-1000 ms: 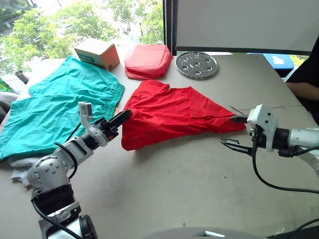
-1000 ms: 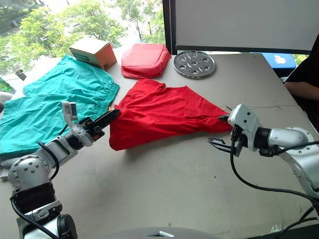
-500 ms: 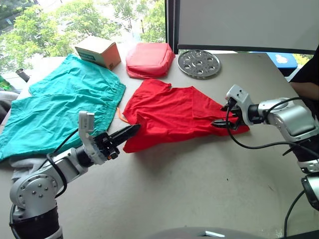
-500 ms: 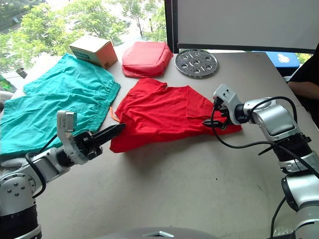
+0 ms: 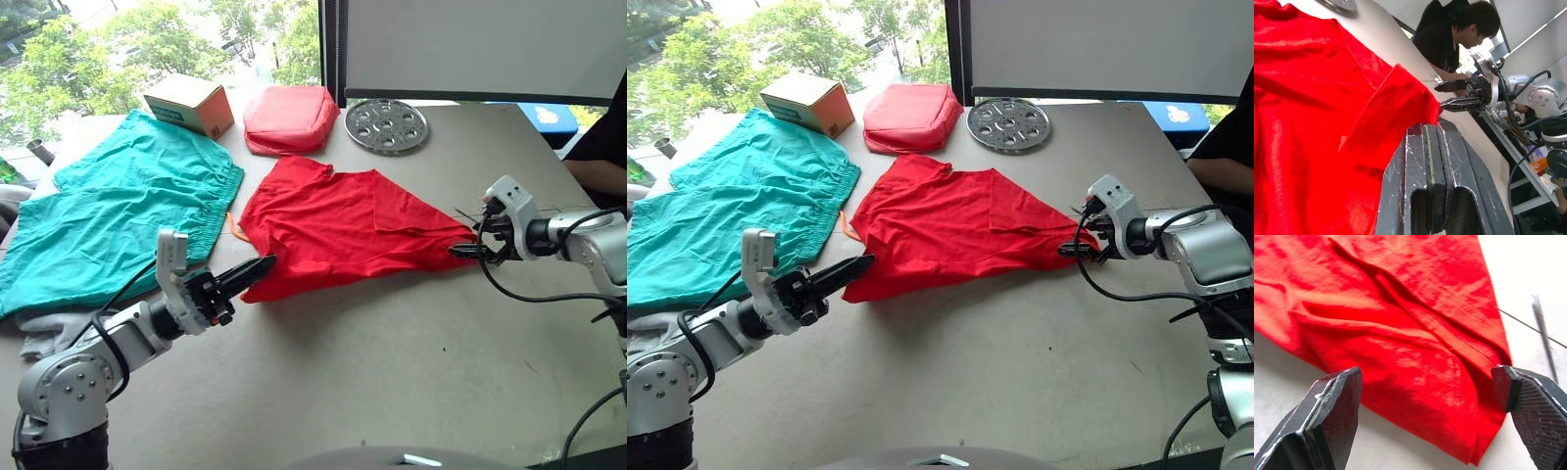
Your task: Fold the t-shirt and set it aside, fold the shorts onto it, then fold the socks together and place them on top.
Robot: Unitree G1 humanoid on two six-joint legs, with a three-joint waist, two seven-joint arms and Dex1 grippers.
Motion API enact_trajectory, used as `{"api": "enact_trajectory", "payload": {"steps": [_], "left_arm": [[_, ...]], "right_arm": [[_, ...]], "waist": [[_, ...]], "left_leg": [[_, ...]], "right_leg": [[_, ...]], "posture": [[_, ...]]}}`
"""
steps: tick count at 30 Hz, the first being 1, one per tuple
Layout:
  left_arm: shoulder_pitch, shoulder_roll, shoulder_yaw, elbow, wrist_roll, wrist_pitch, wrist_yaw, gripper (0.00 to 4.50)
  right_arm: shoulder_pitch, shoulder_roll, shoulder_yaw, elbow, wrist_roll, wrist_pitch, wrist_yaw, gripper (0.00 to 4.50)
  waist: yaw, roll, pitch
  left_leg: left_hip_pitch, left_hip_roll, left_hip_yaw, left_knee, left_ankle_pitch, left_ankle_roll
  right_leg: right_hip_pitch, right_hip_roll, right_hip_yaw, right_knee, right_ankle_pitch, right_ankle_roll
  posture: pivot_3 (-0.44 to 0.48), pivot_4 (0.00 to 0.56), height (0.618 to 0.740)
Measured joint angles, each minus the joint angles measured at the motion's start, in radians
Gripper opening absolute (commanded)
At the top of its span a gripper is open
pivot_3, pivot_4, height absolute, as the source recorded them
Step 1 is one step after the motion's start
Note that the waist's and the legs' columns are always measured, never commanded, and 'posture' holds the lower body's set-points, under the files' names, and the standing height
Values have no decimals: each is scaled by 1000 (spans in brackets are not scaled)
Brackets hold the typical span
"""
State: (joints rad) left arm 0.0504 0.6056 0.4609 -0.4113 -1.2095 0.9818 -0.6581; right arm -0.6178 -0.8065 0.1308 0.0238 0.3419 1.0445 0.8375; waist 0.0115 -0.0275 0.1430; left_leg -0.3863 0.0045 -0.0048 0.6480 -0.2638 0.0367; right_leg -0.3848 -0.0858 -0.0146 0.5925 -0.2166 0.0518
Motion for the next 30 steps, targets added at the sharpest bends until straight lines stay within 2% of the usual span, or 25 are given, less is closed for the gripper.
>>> {"api": "enact_trajectory", "payload": {"steps": [12,19,26,30], "left_arm": [[8,6,0,3,-1,-17,13,39],[27,6,0,3,-2,-29,23,39],[30,7,-1,3,-2,-36,26,39],[30,7,-2,3,-2,-37,28,39]], "right_arm": [[6,-13,55,33,-9,0,73,4500],[41,-59,55,-33,39,41,140,4500],[34,-32,52,-13,16,32,79,4500],[91,-74,48,-138,77,58,133,4500]], "waist": [[2,1,1],[2,1,1],[3,1,1],[4,1,1]], "left_leg": [[0,0,0,0,0,0],[0,0,0,0,0,0],[0,0,0,0,0,0],[-1,0,-2,0,0,0]], "right_leg": [[0,0,0,-1,0,0],[0,0,0,-1,0,0],[0,0,0,-1,0,0],[0,0,-1,-1,0,0]], "posture": [[0,150,740],[0,150,740],[0,150,740],[0,150,740]]}}
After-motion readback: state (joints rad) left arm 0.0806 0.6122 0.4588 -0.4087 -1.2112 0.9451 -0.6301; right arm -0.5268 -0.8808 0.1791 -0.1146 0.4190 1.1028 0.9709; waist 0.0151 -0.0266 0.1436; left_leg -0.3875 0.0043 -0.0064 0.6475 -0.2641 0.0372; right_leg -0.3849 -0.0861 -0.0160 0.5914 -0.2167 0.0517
